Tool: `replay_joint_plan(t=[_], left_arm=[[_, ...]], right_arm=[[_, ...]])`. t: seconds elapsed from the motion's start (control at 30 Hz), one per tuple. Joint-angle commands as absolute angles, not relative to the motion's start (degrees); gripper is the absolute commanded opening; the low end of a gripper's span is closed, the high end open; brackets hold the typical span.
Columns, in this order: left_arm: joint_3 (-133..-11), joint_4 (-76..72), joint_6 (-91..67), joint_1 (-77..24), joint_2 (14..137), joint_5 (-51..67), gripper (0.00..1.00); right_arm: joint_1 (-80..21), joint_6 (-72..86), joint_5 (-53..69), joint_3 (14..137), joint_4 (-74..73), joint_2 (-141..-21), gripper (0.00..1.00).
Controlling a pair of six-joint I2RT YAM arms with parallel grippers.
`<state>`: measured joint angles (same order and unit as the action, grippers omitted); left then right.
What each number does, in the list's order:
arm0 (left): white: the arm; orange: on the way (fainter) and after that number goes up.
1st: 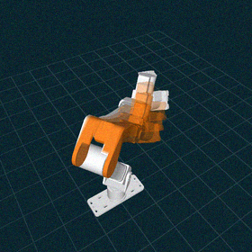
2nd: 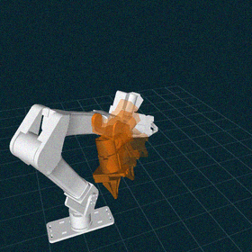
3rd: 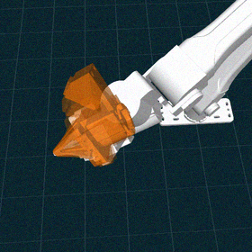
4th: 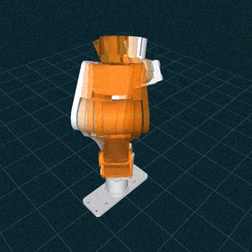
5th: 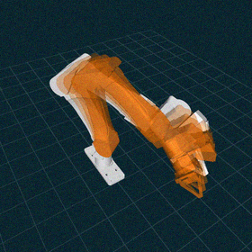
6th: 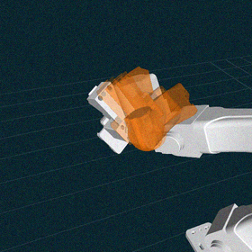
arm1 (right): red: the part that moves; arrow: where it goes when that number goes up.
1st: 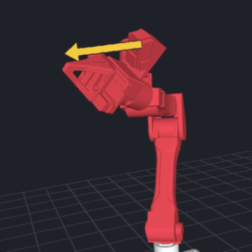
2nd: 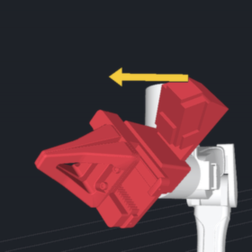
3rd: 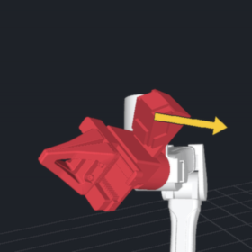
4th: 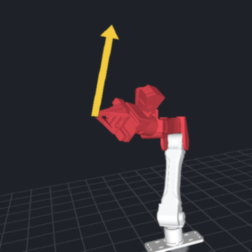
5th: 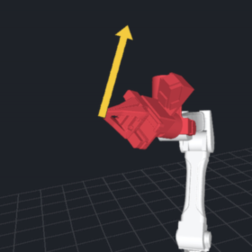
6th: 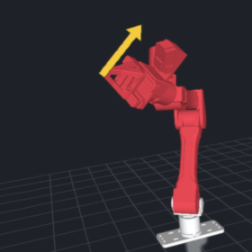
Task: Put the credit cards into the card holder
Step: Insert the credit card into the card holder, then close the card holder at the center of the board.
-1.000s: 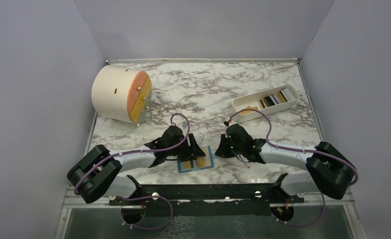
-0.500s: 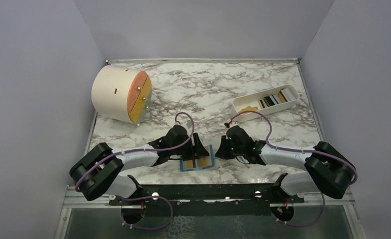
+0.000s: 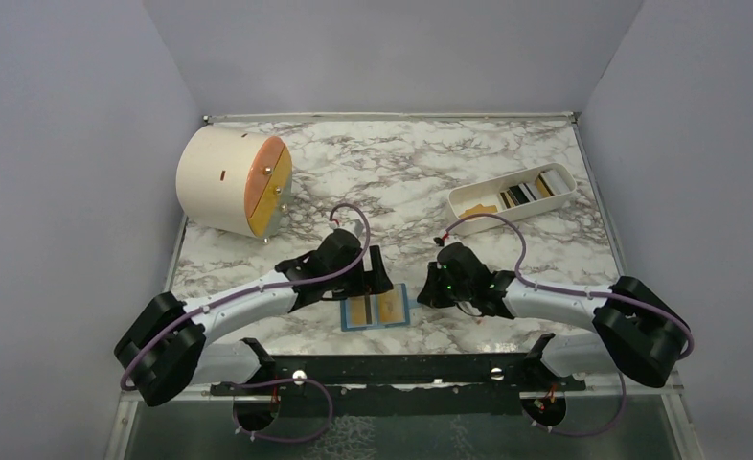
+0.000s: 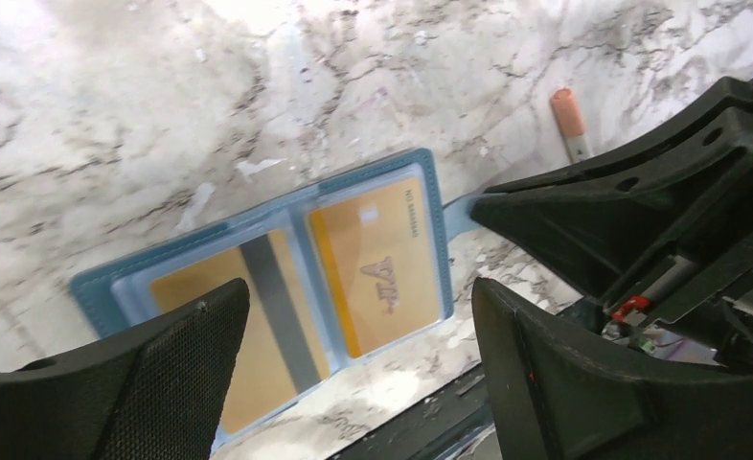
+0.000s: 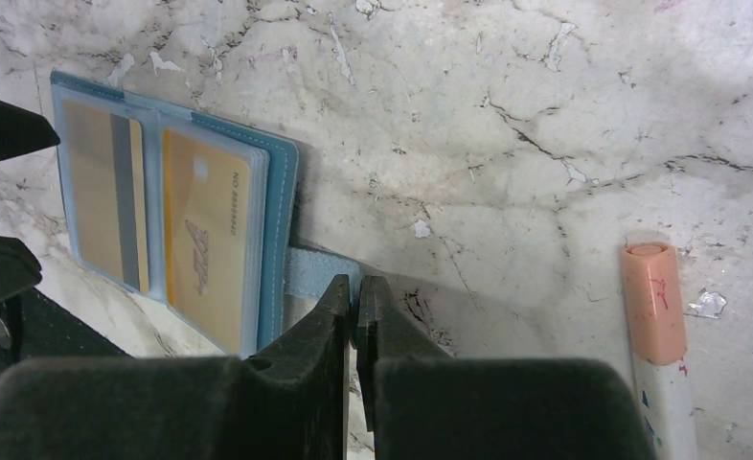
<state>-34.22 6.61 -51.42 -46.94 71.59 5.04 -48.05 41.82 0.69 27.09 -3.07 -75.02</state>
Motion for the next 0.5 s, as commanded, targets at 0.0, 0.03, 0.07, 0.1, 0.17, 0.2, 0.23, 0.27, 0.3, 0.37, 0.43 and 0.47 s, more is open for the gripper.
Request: replay_joint_plan(t=[0.0,0.03,0.07,0.1,0.17,0.2,0.23,0.27,0.3,0.37,0.43,0.47], left_arm=[[-34.8,17.1,-48.7,-46.3,68.1,-1.3,0.88],[-34.5,18.3,-48.9,-46.3,67.5,-1.7,0.88],[-34.0,18.9,-49.1,-46.3,67.1,-1.8,0.88],[-33.4,19.2,-49.5,-46.2,66.6,-1.9,0.88],[-31.8,19.2,-50.6,-46.2,65.6,-2.0,0.88],[-31.1,19.3,-51.2,-46.2,65.1,-2.4,0.88],[-30.3,19.3,-51.8,-46.1,64.7,-2.5,0.88],[-29.7,19.4,-52.1,-46.1,64.2,-2.6,0.88],[-29.2,19.2,-52.4,-46.1,63.7,-2.6,0.88],[-28.0,18.6,-52.6,-46.0,63.4,-2.7,0.89],[-27.5,18.5,-52.6,-45.8,63.6,-2.9,0.89],[-27.2,18.5,-52.6,-45.7,63.7,-3.3,0.89]], right_arm=[[-48.6,42.6,-0.7,26.6,-3.3,-73.4,0.01],[-48.5,42.8,-0.7,26.6,-3.3,-73.1,0.01],[-48.6,42.9,-0.6,26.6,-3.3,-72.9,0.01],[-48.6,43.0,-0.3,26.5,-3.1,-72.7,0.01],[-48.6,42.9,-0.2,26.5,-2.9,-72.4,0.01],[-48.6,42.9,-0.4,26.4,-2.9,-72.4,0.01],[-48.6,42.9,-0.6,26.2,-3.0,-72.5,0.01],[-48.6,42.9,-0.6,26.1,-2.9,-72.5,0.01],[-48.6,42.9,-0.4,25.9,-2.7,-72.6,0.01],[-48.6,42.8,0.1,25.5,-1.4,-72.9,0.01],[-48.6,42.6,0.3,25.6,-1.3,-73.5,0.01],[-48.6,42.7,0.4,25.5,-1.3,-73.8,0.01]])
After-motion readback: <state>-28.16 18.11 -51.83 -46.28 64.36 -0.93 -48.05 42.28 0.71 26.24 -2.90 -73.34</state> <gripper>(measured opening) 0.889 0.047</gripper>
